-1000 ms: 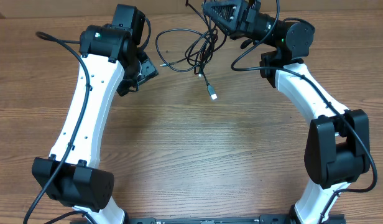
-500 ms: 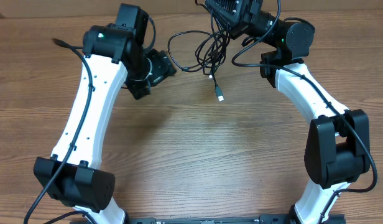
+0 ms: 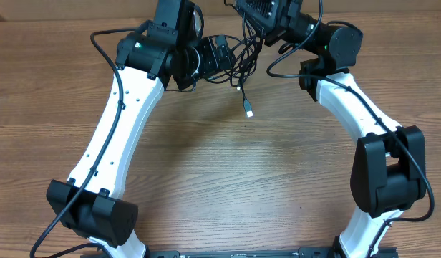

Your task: Untangle cables

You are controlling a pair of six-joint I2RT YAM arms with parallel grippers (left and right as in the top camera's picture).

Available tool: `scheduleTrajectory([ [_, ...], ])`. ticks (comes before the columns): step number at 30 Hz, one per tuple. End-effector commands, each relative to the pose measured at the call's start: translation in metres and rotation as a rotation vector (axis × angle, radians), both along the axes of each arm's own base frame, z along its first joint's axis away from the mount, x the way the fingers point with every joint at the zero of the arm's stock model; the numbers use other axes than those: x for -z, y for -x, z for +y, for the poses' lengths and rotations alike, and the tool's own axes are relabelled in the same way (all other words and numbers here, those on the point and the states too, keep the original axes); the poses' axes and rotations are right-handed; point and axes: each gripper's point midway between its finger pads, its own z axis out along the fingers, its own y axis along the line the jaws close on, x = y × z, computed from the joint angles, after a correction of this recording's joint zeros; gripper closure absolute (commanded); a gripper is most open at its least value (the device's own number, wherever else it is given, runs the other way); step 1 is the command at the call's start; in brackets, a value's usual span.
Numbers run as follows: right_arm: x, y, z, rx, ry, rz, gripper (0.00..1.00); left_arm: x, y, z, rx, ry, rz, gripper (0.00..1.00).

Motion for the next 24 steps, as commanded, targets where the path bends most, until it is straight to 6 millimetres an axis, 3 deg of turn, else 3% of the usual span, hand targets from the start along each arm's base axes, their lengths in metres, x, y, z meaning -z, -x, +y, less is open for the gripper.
scheduleTrajectory([
  [1, -0.01, 0.01, 0.006, -0.023, -0.02, -0.031, 0.96, -0.001, -0.004, 0.001, -0.001, -0.036, -0.045, 0.04],
  [6, -0.011, 0.014, 0.011, -0.032, -0.026, -0.037, 0.96, 0.015, -0.004, -0.01, 0.027, -0.02, -0.038, 0.08],
  [10, -0.012, 0.014, 0.012, -0.032, -0.029, -0.037, 0.96, 0.015, -0.006, -0.024, 0.071, 0.041, -0.058, 0.09],
  [16, -0.013, 0.015, 0.011, -0.032, -0.03, -0.043, 0.96, 0.015, -0.004, -0.026, 0.083, 0.044, -0.056, 0.1],
  [19, -0.013, 0.015, 0.011, -0.032, -0.03, -0.044, 0.96, 0.013, 0.003, -0.033, 0.127, 0.081, -0.042, 0.16],
  [24, -0.012, 0.015, 0.011, -0.031, -0.028, -0.048, 0.96, 0.001, 0.023, -0.055, 0.296, 0.188, -0.04, 0.18],
])
